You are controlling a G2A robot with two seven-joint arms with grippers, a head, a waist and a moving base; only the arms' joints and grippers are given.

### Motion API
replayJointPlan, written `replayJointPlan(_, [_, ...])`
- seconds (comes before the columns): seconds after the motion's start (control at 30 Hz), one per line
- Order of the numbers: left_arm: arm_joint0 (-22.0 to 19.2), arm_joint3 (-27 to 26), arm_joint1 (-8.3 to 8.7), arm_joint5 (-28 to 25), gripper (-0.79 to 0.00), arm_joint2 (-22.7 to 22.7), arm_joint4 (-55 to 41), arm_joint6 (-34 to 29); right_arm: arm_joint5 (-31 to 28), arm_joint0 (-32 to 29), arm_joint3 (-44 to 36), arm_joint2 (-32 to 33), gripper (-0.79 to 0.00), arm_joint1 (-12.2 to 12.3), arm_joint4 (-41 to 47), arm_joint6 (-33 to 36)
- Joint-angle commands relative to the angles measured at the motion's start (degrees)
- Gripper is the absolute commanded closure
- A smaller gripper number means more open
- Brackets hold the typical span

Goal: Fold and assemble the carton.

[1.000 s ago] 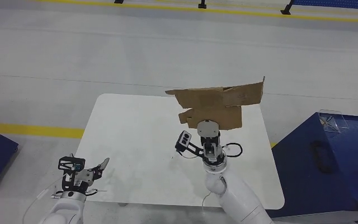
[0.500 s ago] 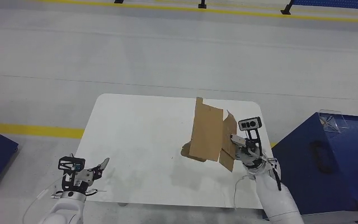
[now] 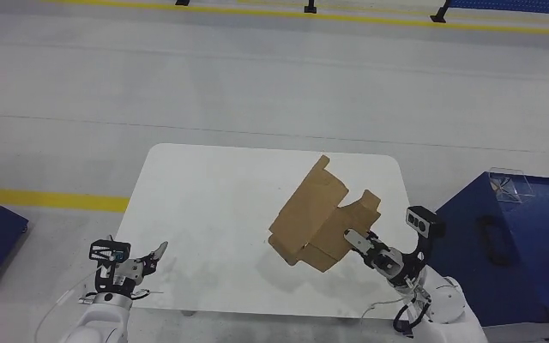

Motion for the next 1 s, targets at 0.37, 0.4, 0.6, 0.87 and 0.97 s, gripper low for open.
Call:
replayJointPlan(0.37, [0.00, 0.00, 0.00, 0.00, -0.785, 0.00, 0.00, 0.00, -6.83, 0.42, -10.61, 12.63, 0.000, -0.10, -31.09, -12.54])
replayJointPlan(0.4, [0.00, 0.00, 0.00, 0.00, -0.785, 0.00, 0.00, 0.00, -6.83, -0.06, -13.11, 14.07, 0.000, -0.41, -35.45, -16.29])
replayJointPlan(0.6, [0.00, 0.00, 0.00, 0.00, -0.785, 0.00, 0.00, 0.00, -6.83, -1.64, -26.50, 21.94, 0.000, -1.64, -68.77, -38.54])
replayJointPlan(0.87, [0.00, 0.00, 0.00, 0.00, -0.785, 0.00, 0.00, 0.00, -0.42, -3.57, -33.45, 22.92, 0.000, -2.26, -115.97, -74.75])
replayJointPlan(0.97, [0.00, 0.00, 0.00, 0.00, -0.785, 0.00, 0.00, 0.00, 9.09, -4.81, -33.45, 19.58, 0.000, -1.09, -139.35, -91.54])
